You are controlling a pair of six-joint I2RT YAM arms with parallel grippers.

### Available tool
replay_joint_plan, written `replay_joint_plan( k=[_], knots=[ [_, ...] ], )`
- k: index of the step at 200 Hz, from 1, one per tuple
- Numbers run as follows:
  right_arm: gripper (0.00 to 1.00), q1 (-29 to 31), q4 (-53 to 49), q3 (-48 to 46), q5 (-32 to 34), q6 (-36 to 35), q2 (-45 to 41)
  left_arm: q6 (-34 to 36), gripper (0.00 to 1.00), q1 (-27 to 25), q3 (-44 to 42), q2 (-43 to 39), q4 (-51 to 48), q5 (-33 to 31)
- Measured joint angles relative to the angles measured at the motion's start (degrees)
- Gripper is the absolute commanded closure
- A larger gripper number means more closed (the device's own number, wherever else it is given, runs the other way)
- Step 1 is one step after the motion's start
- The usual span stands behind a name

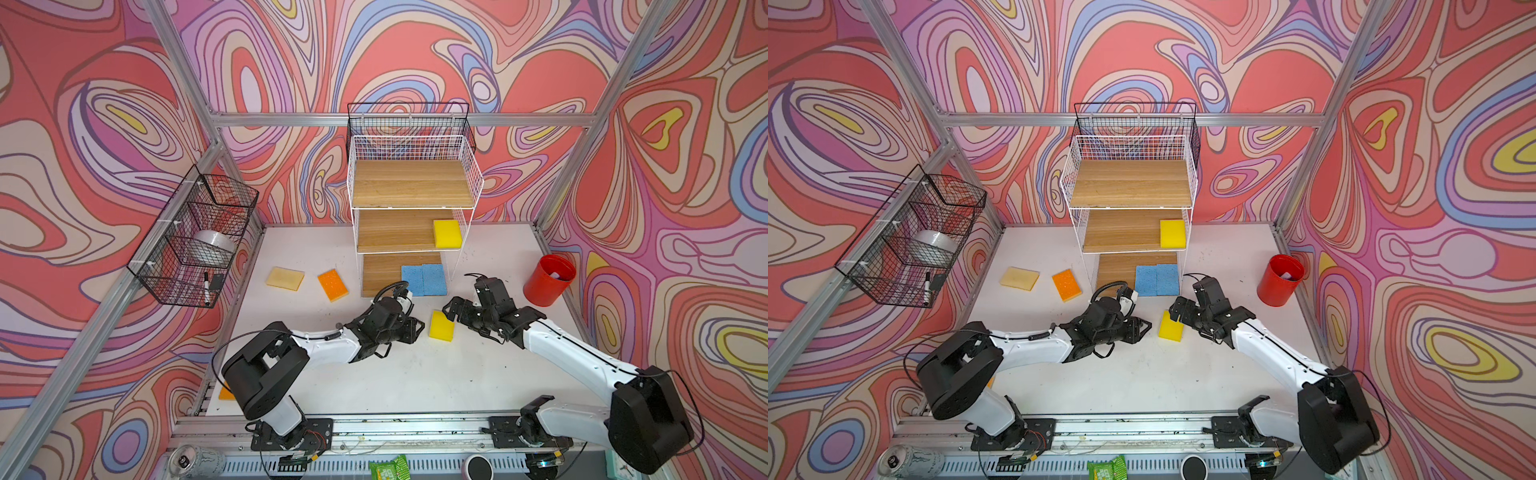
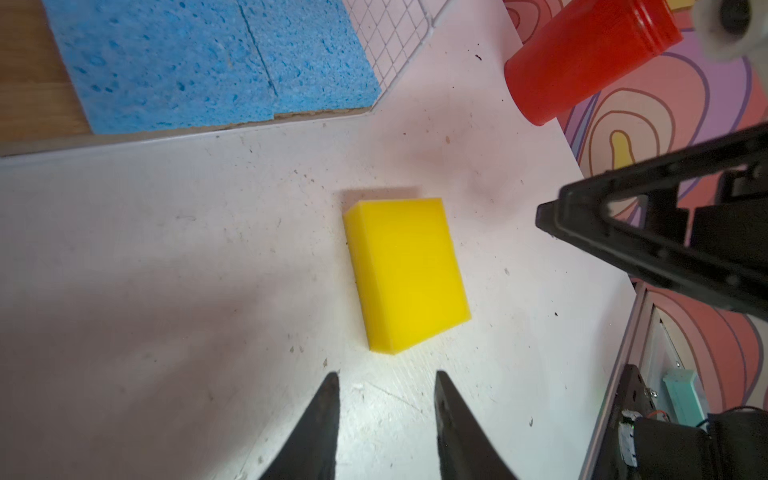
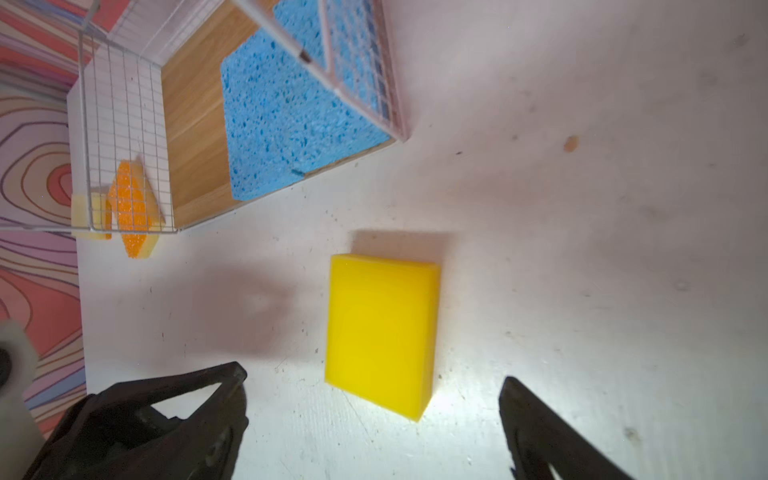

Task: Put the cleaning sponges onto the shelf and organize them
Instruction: 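Grasp the yellow sponge with the left gripper while the right gripper withdraws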

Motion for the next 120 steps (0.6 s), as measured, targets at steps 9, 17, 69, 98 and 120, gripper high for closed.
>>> replay_joint_plan(
  k=[9,17,69,98,120],
  knots=[
    [0.02,-2.56,-0.44,-0.94,-0.70,-0.68,-1.42,-0.42,0.61,-0.66,1.33,1.05,-0.66,-0.63],
    [0.02,-4.74,-0.98,-1.64,-1.16,-1.29,-2.62,-0.66,0.62,-1.27,2.58,1.90,-1.29,-1.14],
    [0.02,-9.55,-2.27,-2.32,-3.63,-5.33,-5.68,-2.25,0.72,-4.09,8.74,6.60,-5.90,-4.66],
    [0.02,-10.03,-2.25,-2.32,-4.96,-7.37,-5.51,-4.13,0.72,-4.44,8.74,6.80,-8.63,-7.39],
    [0.02,-10.29,-1.99,-2.32,-6.23,-8.68,-4.42,-5.77,0.71,-4.72,9.22,7.80,-9.25,-8.28]
  ],
)
